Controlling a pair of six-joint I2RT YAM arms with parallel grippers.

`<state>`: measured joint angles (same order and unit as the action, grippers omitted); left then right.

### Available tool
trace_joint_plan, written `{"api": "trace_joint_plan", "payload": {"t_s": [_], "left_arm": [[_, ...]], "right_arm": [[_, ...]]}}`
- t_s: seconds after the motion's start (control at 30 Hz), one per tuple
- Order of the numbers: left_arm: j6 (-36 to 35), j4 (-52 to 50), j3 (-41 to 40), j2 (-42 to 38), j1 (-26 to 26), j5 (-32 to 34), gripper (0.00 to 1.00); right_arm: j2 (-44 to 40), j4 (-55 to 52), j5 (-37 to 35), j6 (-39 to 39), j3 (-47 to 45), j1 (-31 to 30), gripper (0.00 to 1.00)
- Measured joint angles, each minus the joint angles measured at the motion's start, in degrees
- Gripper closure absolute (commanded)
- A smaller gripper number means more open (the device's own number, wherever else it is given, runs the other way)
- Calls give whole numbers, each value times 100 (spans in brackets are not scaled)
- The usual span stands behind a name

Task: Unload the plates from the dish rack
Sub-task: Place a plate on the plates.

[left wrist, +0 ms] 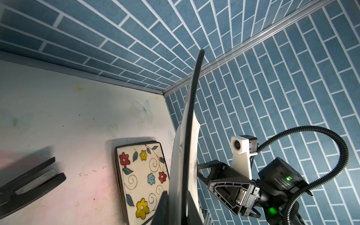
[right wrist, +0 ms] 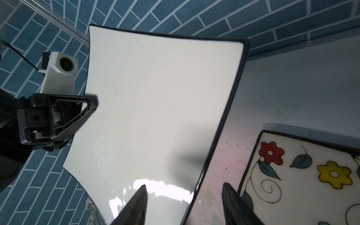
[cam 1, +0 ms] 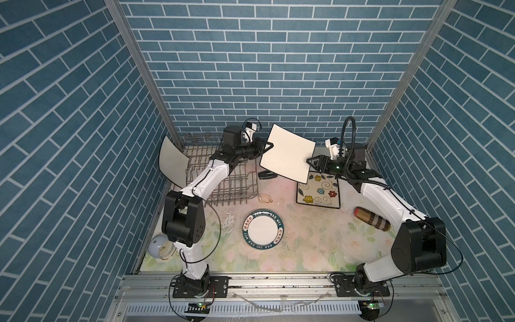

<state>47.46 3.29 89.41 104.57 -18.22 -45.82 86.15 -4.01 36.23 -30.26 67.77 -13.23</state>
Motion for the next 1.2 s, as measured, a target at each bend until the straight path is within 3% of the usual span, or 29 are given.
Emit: {"api": "trace_joint_plan", "payload": {"t_s": [0.3,0.6,1.2], "left_arm": [[411,535,-11,15,-203,-142,100],[629,817,-31,157,-299,-144,100],[745,1163,-234,284,-365,46,98]], "right_arm": [[0,579,310,-337,-205,151,39],[2,1167,564,-750,-400,271,48],[66,2251,1029,-2041,-595,402,83]]}}
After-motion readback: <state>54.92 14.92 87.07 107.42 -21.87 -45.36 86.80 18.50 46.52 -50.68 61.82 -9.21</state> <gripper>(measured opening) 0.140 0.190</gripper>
